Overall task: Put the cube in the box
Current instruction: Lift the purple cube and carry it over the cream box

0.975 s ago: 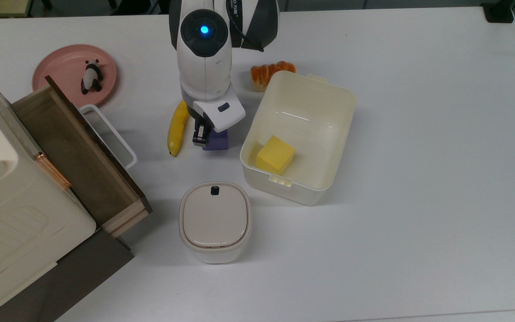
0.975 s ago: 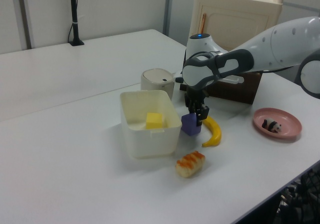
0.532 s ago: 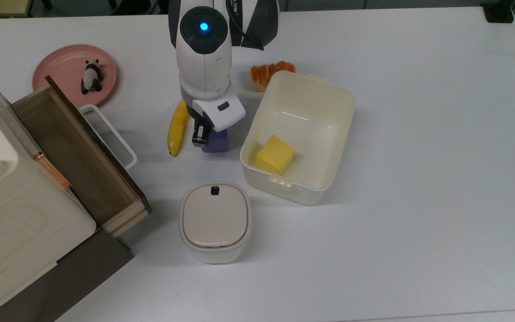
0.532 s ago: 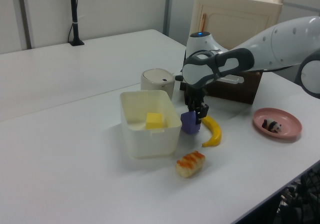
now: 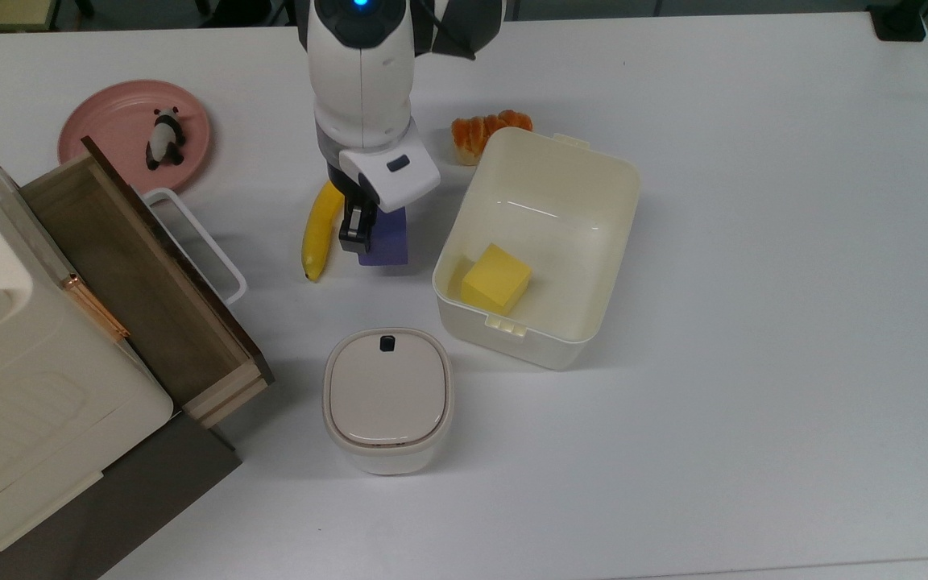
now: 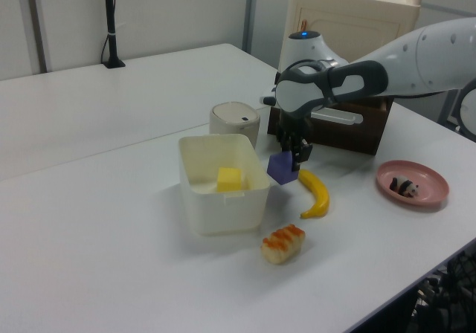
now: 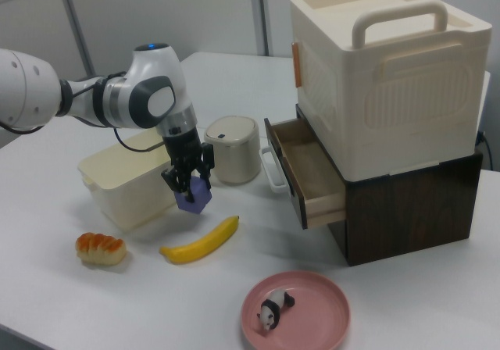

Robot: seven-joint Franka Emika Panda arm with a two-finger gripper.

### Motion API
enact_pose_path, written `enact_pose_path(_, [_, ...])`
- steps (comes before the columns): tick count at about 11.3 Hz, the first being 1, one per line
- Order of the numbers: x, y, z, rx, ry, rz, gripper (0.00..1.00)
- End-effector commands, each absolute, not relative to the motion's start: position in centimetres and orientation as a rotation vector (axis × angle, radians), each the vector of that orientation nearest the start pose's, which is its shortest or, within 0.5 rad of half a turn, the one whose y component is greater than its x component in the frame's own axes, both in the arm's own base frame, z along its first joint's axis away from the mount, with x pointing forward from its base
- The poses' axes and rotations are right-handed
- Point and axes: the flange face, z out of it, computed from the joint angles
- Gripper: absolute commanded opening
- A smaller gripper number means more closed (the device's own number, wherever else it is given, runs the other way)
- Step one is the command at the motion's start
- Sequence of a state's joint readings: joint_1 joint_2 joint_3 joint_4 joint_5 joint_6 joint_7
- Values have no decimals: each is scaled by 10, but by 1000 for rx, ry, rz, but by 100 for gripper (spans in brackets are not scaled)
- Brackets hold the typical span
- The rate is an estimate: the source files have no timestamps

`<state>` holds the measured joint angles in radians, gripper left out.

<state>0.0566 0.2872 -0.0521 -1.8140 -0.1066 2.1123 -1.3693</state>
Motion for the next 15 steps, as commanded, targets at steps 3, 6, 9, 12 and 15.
enact_pose_path(3, [635, 8, 440, -2460, -2122, -44, 31])
enact_pose_path(6, [644, 16, 469, -2455, -2123, -177, 31])
enact_pose_path(9, [651, 38, 499, -2437, -2141, -300, 31])
enact_pose_path(12, [653, 77, 525, -2385, -2200, -392, 31])
enact_pose_path(15, [645, 126, 528, -2290, -2271, -412, 33])
